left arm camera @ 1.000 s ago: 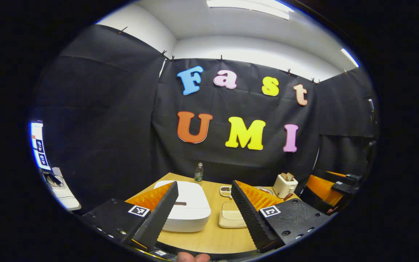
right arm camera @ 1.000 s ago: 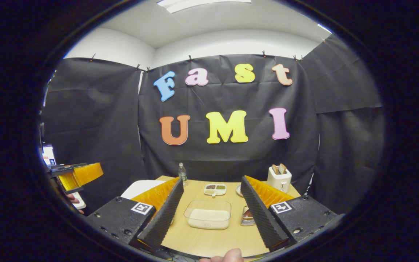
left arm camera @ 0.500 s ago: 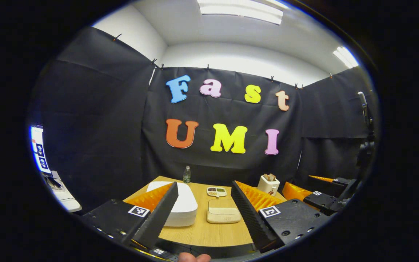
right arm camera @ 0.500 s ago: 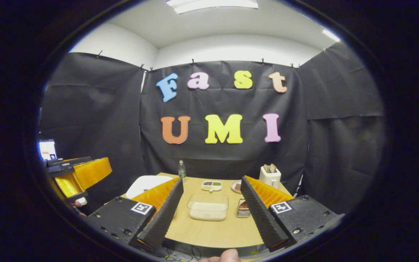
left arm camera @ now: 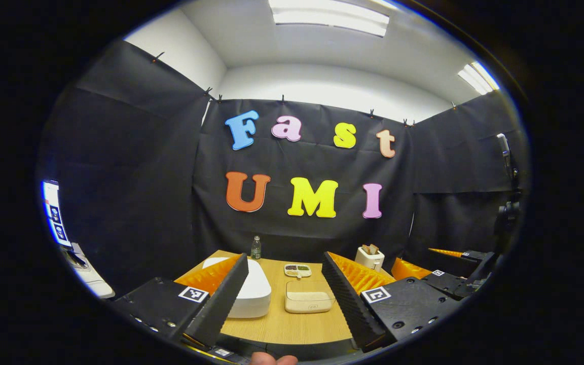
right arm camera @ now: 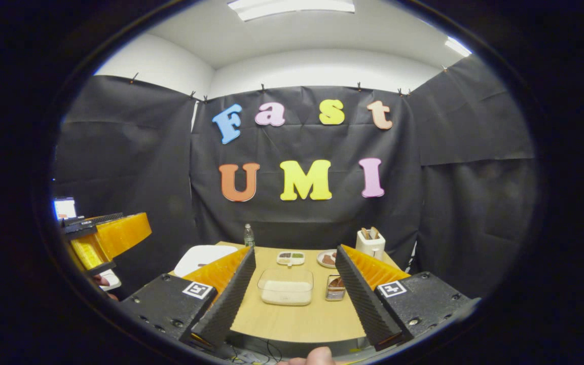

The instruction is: Close the left gripper, press the button to open the rice cooker; take a wooden spoon from the chopstick holder with the right hand, scoop a spoonful of rice and pour it into the rice cooker, then put the wooden spoon back into the chopstick holder.

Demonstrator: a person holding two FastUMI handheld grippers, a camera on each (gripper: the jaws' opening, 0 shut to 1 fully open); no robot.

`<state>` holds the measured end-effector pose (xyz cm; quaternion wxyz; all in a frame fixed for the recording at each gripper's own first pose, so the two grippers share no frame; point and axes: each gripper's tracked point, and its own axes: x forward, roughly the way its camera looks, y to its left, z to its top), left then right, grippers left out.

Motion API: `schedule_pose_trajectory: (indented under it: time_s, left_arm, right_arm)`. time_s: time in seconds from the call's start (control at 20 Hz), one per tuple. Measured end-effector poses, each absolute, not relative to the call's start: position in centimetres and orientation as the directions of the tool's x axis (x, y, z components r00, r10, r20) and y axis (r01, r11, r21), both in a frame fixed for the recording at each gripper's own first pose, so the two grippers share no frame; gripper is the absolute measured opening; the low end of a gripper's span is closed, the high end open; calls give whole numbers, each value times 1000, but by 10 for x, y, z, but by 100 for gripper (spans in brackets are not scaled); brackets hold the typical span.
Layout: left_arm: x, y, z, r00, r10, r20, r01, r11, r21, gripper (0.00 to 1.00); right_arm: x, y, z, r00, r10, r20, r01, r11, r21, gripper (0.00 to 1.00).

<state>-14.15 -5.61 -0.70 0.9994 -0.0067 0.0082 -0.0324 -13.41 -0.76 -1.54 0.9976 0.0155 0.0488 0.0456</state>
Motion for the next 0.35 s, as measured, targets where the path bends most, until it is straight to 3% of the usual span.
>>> schedule_pose_trajectory:
  time_s: [0.35]
  left_arm:
    - [-149, -52, -13, 998, -52, -36, 51, 999, -17, 95]
  right_arm:
    - [-142, -1, -18, 989, 110, -101, -108, 994, 25, 100]
